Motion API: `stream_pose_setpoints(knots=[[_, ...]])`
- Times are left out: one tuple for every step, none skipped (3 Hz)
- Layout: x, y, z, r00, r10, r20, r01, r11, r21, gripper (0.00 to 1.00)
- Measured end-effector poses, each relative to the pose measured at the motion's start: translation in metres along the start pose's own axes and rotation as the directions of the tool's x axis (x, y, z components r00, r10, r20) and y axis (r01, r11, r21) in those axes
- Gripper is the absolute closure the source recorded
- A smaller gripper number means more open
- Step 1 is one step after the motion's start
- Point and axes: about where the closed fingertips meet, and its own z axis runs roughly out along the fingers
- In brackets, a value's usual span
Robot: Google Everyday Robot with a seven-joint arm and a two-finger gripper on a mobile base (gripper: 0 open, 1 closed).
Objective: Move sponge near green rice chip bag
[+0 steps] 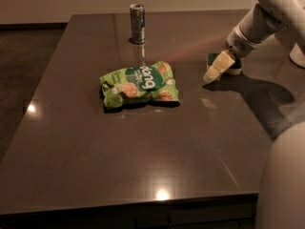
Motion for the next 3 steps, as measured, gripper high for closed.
stream_pose_setpoints(knots=[[-0.002,-0.009,0.008,1.0,0.02,-0.004,-0.02,0.9998,-0.005,0.22],[-0.007,-0.004,0.006,1.0,0.006,0.005,-0.006,0.9998,-0.02,0.52],[-0.019,0.015,-0.001,0.999,-0.047,0.024,0.048,0.998,-0.041,0.75]])
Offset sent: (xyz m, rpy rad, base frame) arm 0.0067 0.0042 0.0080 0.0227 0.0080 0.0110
